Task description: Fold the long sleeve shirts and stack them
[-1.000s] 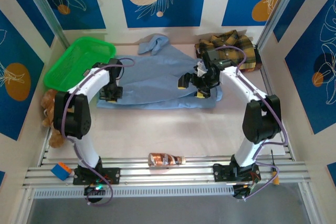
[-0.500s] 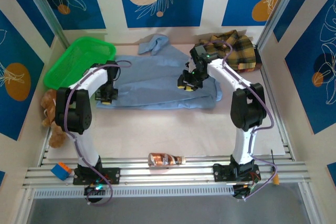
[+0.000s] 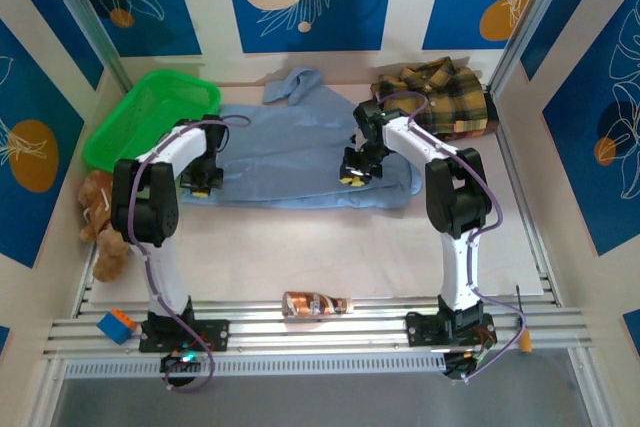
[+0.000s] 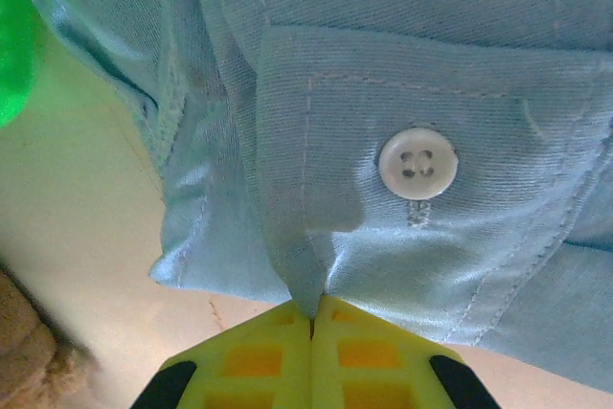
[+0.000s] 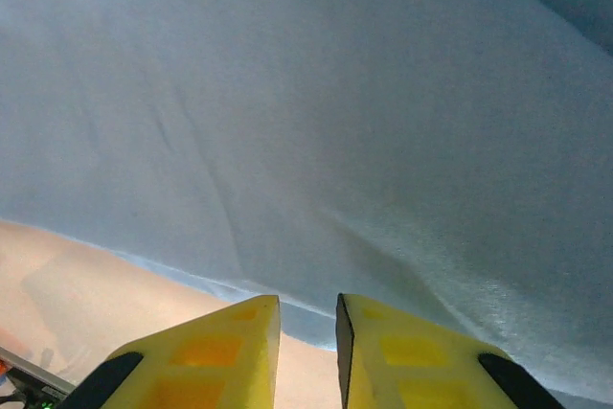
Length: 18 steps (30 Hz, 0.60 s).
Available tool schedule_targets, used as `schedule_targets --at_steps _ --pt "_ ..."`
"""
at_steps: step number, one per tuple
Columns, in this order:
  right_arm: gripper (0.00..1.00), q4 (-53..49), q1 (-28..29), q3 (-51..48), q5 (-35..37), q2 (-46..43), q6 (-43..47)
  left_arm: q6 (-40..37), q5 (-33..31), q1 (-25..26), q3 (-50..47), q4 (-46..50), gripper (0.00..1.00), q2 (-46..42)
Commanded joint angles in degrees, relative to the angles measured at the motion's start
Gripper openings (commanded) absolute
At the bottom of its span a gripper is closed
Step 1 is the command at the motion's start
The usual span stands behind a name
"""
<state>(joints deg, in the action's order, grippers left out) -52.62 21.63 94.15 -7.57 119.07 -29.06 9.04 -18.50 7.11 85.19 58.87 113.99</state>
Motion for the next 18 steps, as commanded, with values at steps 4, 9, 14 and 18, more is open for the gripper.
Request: schedule_targets --at_steps 4,9,14,18 --pt "0.23 0.19 -0.85 -2.51 1.50 0.27 -1.12 -1.83 -2.38 -0.87 4.52 1.33 0.00 2.30" --pt "0.23 0.89 -0.95 -3.16 1.64 1.16 -1.75 -2.17 -4.31 -1.22 4.90 0.98 0.00 3.73" --pt "0.23 1.63 -0.97 -3.70 1.33 1.26 -2.15 -1.71 -6.04 -1.88 5.12 0.51 0.07 5.30" --pt "0.23 1.55 -1.08 -4.33 1.14 1.04 -1.97 0.95 -6.09 -1.90 5.38 0.54 0.48 4.36"
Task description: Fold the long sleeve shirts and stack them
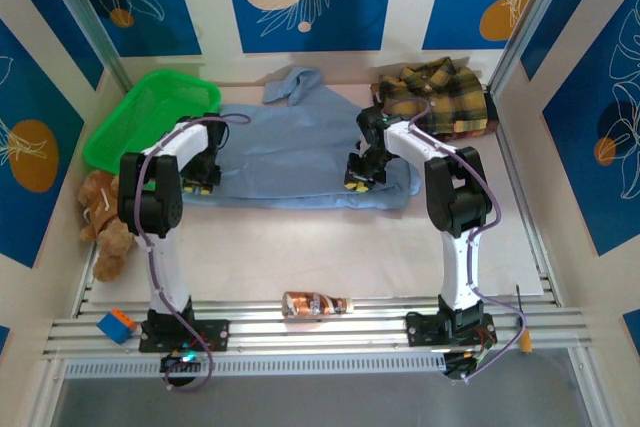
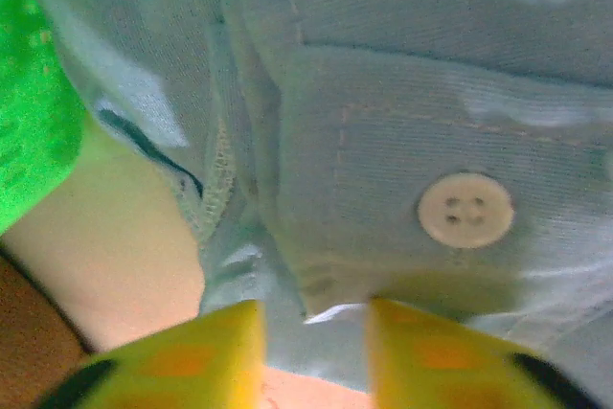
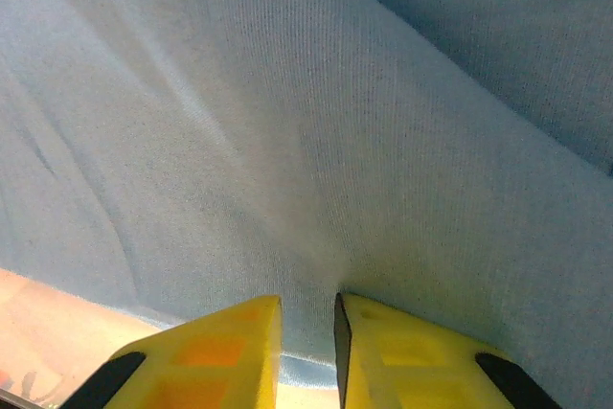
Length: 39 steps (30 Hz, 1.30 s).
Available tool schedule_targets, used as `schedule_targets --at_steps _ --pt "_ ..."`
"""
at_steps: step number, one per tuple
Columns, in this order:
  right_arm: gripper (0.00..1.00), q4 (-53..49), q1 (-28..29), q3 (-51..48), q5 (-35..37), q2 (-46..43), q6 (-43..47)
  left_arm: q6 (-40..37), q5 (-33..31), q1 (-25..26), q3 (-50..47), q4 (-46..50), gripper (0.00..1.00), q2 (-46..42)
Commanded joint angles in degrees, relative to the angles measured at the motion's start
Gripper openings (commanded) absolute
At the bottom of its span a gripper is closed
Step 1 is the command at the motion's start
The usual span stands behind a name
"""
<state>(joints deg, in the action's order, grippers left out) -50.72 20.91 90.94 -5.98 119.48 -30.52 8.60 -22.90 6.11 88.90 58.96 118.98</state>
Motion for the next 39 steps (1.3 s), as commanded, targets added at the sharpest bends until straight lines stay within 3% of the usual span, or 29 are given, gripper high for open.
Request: schedule_targets --at_steps 1,8,12,15,25,31,39 --pt "0.23 -0.35 -0.39 -1.38 -0.52 0.23 -0.55 2.14 -1.08 -0.87 1.86 0.45 0.52 -1.57" --pt "0.24 -0.84 -0.59 -3.79 0.52 -7.70 -1.09 8.67 6.01 3.74 3.14 3.55 0.62 -12.44" --pt "0.31 -0.55 -1.19 -5.06 2.88 -13.19 -1.22 11.31 14.11 9.75 3.60 2.08 0.68 -17.51" --pt "0.31 -0.50 -2.24 -3.80 2.82 -11.56 -1.20 13.23 21.92 10.77 2.15 -1.97 0.66 -16.28" --pt "0.25 2.54 -2.63 0.21 5.50 -0.40 -4.33 18.91 24.74 5.80 -1.25 -13.16 0.61 -5.55" --pt "0.25 2.92 -2.23 -6.29 8.73 -2.45 -5.95 20.44 25.70 4.37 -9.25 -16.10 0.60 -4.39" --pt "0.25 2.68 -1.06 -19.03 11.44 -9.43 -8.67 22.75 26.00 3.76 -26.17 -19.03 0.59 -11.21"
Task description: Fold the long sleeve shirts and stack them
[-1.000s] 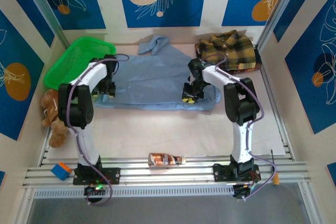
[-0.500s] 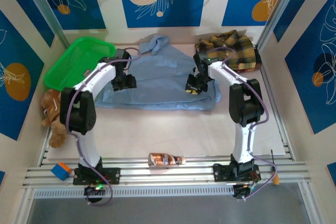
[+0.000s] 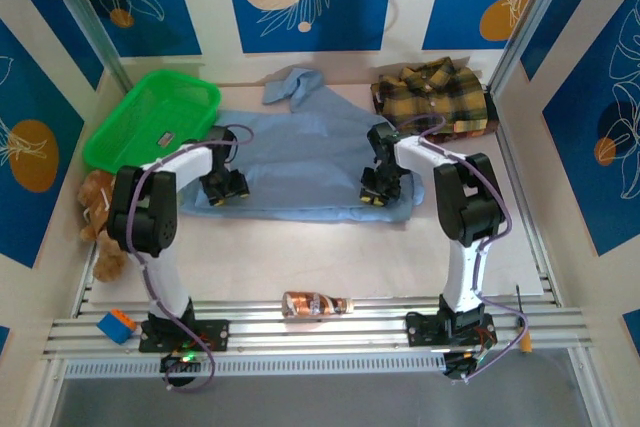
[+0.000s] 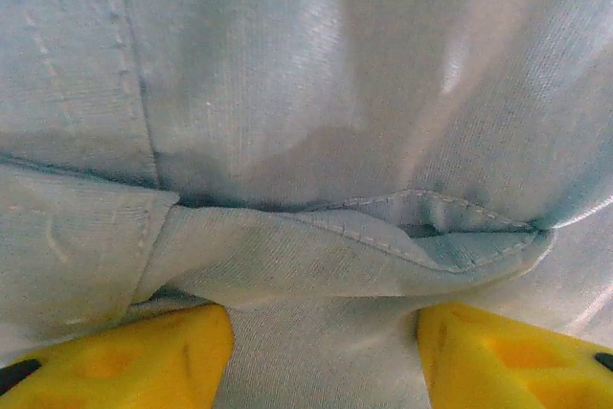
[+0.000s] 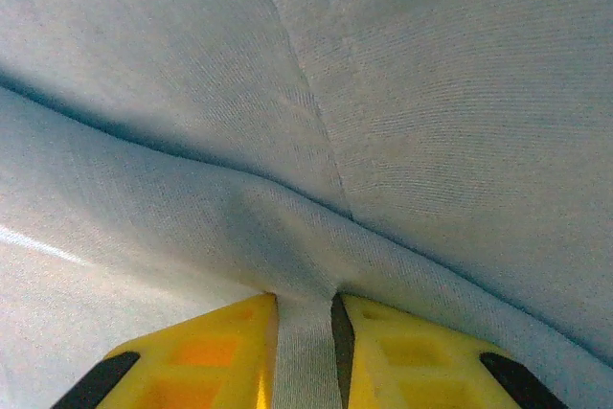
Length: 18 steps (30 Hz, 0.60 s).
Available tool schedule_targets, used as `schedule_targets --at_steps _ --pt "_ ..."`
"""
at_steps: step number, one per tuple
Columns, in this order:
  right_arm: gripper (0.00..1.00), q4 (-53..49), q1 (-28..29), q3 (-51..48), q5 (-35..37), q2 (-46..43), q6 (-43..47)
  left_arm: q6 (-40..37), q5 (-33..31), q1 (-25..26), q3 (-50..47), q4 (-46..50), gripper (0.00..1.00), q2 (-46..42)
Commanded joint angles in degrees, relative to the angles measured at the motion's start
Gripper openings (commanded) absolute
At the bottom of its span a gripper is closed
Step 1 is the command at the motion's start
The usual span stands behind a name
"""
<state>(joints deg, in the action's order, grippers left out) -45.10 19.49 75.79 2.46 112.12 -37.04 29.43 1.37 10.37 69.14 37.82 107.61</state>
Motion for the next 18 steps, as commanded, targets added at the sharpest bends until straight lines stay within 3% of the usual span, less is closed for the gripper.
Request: schedule_targets --at_steps 1,11,18 --pt "0.25 -3.16 0.39 -5.51 3.36 -3.36 -2.43 2.25 1.93 -0.50 -8.00 1.80 0.59 -1.07" --pt "0.25 -6.18 1.89 -19.57 4.43 -16.10 -7.27 6.85 6.58 0.48 -24.08 1.88 0.58 -15.47" --pt "0.25 -8.70 5.58 -24.20 4.57 -17.63 -12.51 8.80 10.06 1.13 -31.93 2.86 0.60 -22.15"
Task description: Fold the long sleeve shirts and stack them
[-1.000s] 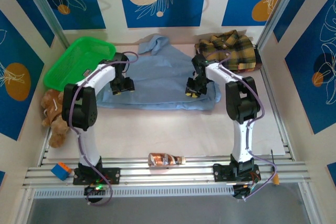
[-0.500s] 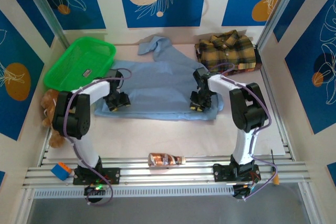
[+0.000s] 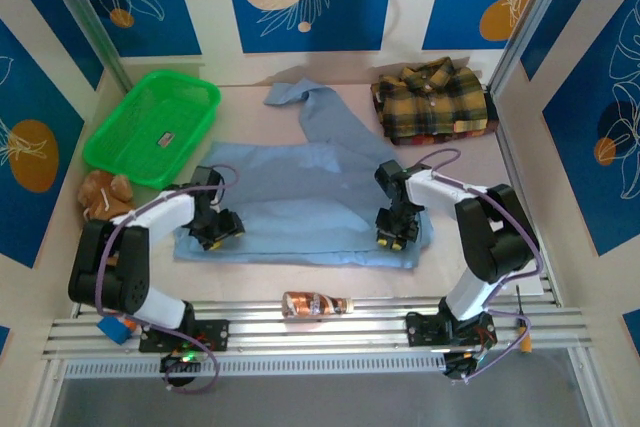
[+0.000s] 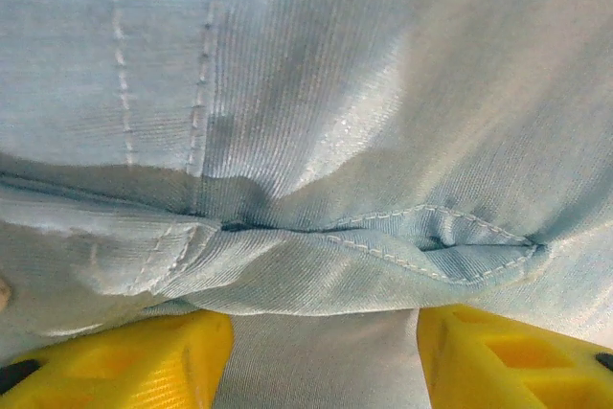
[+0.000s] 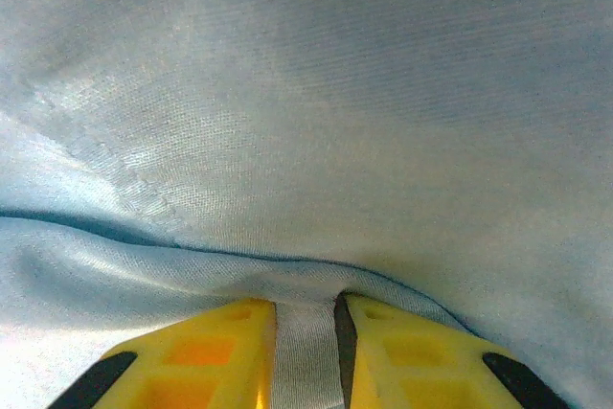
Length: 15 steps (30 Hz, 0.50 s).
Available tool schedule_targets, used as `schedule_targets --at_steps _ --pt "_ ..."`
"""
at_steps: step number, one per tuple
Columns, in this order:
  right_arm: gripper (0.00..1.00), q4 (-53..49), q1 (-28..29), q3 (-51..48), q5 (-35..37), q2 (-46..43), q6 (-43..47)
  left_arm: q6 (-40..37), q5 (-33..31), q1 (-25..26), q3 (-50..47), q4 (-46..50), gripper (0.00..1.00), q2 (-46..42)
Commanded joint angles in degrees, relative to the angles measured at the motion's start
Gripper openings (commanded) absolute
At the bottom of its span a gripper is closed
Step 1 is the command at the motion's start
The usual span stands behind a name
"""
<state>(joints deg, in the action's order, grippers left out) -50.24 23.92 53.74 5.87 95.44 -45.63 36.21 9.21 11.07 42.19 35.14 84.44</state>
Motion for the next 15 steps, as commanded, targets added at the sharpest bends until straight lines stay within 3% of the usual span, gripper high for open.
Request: schedule_targets --at_steps 1,7,11,13,15 --pt "0.25 -4.00 1.49 -2.59 1.39 -1.25 -4.61 2.17 2.76 0.46 -5.65 5.64 0.60 0.40" --pt "0.26 -7.88 3.54 -5.25 3.47 -4.38 -9.42 1.82 3.71 0.56 -7.25 8.96 0.62 -4.66" --pt "0.29 -9.50 4.31 -5.33 4.71 -8.21 -11.79 1.69 4.23 0.55 -3.17 13.79 0.68 -9.68" --pt "0.35 -10.66 4.38 -2.34 6.83 -11.19 -11.14 1.79 4.43 0.47 1.34 16.16 0.72 -11.99" --pt "0.46 -10.44 3.85 2.57 9.24 -14.39 -7.53 1.29 3.30 0.39 8.11 18.56 0.86 -13.15"
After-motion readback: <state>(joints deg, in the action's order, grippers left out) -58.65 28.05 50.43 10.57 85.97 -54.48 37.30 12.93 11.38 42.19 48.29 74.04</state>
